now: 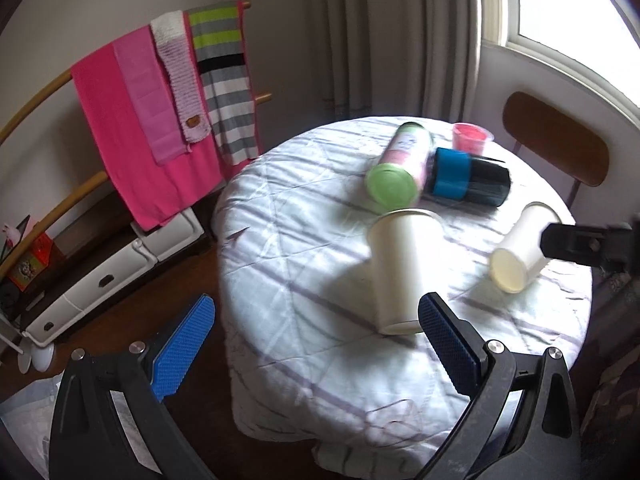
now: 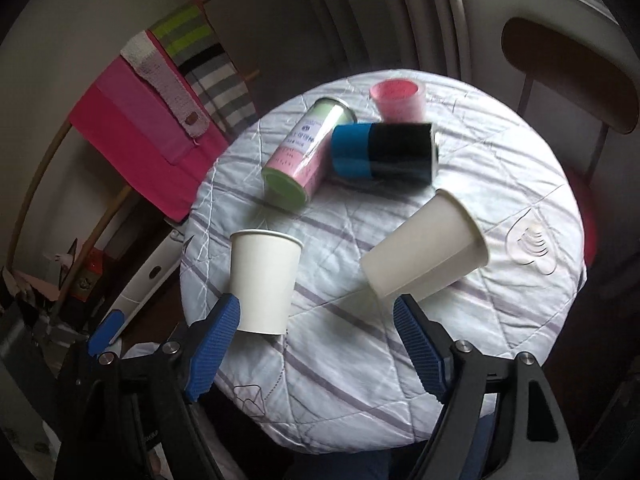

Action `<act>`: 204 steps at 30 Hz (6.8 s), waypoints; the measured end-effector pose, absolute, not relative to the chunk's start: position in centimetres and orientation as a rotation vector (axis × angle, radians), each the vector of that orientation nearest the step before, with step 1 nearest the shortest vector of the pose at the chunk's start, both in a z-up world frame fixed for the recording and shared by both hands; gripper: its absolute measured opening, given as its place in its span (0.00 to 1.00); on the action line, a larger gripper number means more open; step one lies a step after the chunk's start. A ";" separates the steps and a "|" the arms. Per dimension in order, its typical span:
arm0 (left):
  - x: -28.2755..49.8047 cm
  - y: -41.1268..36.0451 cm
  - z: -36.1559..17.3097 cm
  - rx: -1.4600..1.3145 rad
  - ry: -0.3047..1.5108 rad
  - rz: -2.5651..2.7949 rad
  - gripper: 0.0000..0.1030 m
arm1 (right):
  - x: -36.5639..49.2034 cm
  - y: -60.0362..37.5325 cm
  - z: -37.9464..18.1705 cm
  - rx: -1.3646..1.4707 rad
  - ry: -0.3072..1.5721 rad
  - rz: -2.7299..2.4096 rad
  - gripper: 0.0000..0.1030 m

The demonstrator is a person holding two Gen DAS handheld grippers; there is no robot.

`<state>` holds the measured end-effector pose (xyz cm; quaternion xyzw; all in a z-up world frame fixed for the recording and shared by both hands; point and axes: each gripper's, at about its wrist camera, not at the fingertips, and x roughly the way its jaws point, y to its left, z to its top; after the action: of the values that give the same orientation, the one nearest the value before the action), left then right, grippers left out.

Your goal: Flip cup upright

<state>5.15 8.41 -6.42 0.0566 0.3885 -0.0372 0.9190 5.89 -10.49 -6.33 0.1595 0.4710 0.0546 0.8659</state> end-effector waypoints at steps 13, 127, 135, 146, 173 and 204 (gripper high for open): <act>4.3 3.8 -5.2 0.133 0.822 -0.097 1.00 | 0.7 -13.8 -5.1 0.064 0.762 0.036 0.78; 13.5 -0.1 -8.5 0.218 0.877 -0.145 0.85 | 5.3 -17.6 -8.2 0.133 0.796 0.088 0.79; 11.9 0.2 -7.9 0.207 0.867 -0.170 0.89 | 4.3 -17.0 -7.6 0.119 0.789 0.074 0.79; 4.8 2.9 -4.4 0.111 0.789 -0.176 0.91 | 1.2 -15.0 -4.6 0.067 0.708 0.045 0.79; -6.6 2.3 0.6 0.067 0.573 -0.061 1.00 | -7.2 -13.6 -0.5 -0.060 0.531 -0.089 0.79; -5.9 -0.2 -0.1 0.085 0.463 -0.053 1.00 | -7.9 -15.4 -0.7 -0.059 0.340 -0.108 0.79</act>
<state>-5.87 -0.16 -0.10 0.0423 0.2294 -0.0263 0.9721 -7.88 -15.38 -0.72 -0.0296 0.1690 -0.0536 0.9837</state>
